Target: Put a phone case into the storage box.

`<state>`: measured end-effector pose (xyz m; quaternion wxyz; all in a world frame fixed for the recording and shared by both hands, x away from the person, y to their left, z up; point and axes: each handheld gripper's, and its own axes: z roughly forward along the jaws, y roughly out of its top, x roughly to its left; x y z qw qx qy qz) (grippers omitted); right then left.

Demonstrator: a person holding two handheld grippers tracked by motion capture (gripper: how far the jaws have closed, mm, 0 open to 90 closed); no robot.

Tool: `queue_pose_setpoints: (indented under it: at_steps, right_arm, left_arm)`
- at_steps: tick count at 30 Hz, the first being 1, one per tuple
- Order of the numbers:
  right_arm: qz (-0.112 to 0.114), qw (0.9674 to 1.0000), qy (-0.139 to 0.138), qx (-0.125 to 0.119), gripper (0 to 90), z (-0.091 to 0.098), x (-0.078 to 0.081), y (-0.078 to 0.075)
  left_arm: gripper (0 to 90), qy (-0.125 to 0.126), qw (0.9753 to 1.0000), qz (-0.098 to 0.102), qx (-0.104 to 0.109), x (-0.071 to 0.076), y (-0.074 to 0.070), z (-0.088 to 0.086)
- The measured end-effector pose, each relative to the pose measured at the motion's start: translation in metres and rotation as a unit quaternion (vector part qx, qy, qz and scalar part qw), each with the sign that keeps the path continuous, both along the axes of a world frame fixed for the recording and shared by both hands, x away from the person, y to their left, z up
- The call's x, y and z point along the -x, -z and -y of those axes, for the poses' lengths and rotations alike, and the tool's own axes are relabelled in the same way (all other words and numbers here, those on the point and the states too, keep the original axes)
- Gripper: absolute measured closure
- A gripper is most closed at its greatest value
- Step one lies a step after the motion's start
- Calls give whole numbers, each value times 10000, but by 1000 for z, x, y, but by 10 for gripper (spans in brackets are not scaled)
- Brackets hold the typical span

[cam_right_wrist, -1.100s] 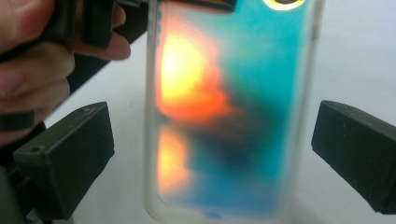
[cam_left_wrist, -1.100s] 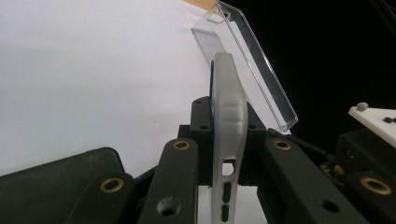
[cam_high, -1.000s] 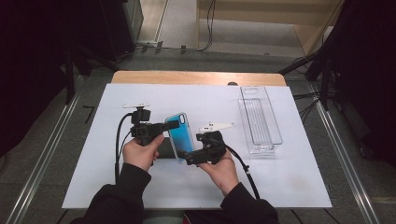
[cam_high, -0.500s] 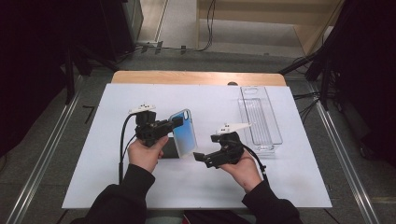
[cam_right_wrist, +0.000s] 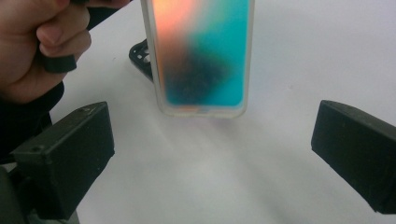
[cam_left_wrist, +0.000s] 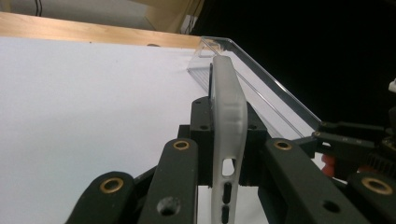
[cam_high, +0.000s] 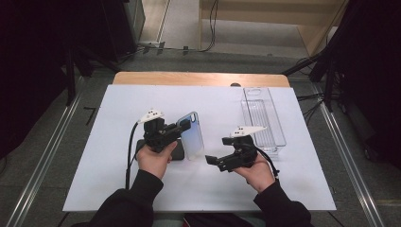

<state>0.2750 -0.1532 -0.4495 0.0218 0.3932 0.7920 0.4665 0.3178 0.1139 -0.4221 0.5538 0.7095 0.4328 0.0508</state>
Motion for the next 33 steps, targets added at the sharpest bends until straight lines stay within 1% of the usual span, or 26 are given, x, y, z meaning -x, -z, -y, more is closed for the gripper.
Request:
queue_pose_setpoints:
  at_steps: [3, 6, 10, 11, 14, 16, 18, 23, 26, 29, 33]
  right_arm:
    - [5, 10000, 40, -17, 0, -4, 0, -2]
    - [19, 10000, 21, -8, 0, -11, 1, -2]
    - [5, 9998, 177, -29, 0, -18, -2, -1]
    - [7, 9997, 253, -22, 0, -19, -2, -2]
    - [70, 9991, 416, -43, 0, -20, -5, -4]
    - [113, 9988, 468, -84, 0, -21, -6, -6]
    - [152, 9987, 482, -73, 0, -24, -7, -8]
    - [134, 9986, 506, 59, 0, -33, -5, -6]
    - [171, 9984, 529, 39, 0, -37, -5, -5]
    - [192, 9982, 565, 16, 0, -40, -6, -4]
    - [209, 9978, 622, 84, 0, -44, -6, -1]
  left_arm:
    - [808, -3, 10000, 23, -33, 3, 1, 1]
    - [809, -17, 10000, -43, -34, 4, 3, 3]
    - [809, -16, 9999, -106, -71, 6, 5, 4]
    - [809, -1, 9999, -115, -78, 7, 6, 4]
    - [808, -16, 9998, -169, -44, 9, 6, 5]
    - [808, -9, 9998, -214, -17, 10, 7, 5]
    - [808, 5, 9997, -226, 8, 12, 6, 6]
    - [808, 99, 9996, -254, -24, 17, 6, 9]
    - [808, 129, 9994, -309, 10, 18, 6, 11]
    - [807, 172, 9990, -409, 72, 19, 6, 13]
    - [807, 202, 9989, -417, 100, 21, 5, 15]
